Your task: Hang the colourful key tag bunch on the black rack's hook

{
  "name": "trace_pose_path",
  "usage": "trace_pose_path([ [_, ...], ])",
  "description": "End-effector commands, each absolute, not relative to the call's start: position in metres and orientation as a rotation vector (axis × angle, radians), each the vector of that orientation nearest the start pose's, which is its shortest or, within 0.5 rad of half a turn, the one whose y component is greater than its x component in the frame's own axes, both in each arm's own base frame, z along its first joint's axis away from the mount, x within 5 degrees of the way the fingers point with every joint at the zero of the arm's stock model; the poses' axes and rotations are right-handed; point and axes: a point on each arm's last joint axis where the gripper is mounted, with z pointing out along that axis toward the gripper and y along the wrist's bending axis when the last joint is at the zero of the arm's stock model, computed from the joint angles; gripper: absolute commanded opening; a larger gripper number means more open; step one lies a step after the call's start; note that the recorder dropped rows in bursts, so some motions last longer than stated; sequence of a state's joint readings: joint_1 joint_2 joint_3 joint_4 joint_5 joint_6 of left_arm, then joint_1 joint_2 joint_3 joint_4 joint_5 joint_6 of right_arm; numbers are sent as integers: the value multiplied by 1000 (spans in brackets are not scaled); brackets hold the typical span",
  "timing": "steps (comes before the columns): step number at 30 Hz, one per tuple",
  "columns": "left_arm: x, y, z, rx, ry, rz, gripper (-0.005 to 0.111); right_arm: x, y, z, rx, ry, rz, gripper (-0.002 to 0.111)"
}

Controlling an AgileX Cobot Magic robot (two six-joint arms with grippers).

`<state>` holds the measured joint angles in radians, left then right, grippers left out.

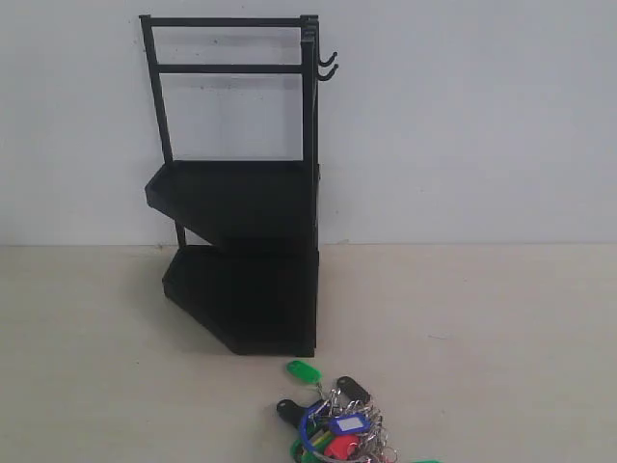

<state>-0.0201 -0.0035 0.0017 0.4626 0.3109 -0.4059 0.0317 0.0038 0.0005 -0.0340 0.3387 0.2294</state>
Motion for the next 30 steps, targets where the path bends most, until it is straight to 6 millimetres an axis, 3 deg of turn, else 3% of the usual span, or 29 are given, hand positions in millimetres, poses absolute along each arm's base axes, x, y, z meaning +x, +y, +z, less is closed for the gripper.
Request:
trace_pose_path([
  [1,54,11,189,-49,1754,125,4,54,1,183,158,1810,150,39],
  [15,54,11,189,-49,1754,125,4,56,1,199,137,1634,165,39],
  [23,54,11,189,-50,1756,126,4,40,3,257,70,967,227,39],
  [26,54,11,189,-50,1756,126,4,29,2,287,61,864,232,39],
  [30,54,11,189,-50,1756,126,4,19,2,336,62,857,227,39],
])
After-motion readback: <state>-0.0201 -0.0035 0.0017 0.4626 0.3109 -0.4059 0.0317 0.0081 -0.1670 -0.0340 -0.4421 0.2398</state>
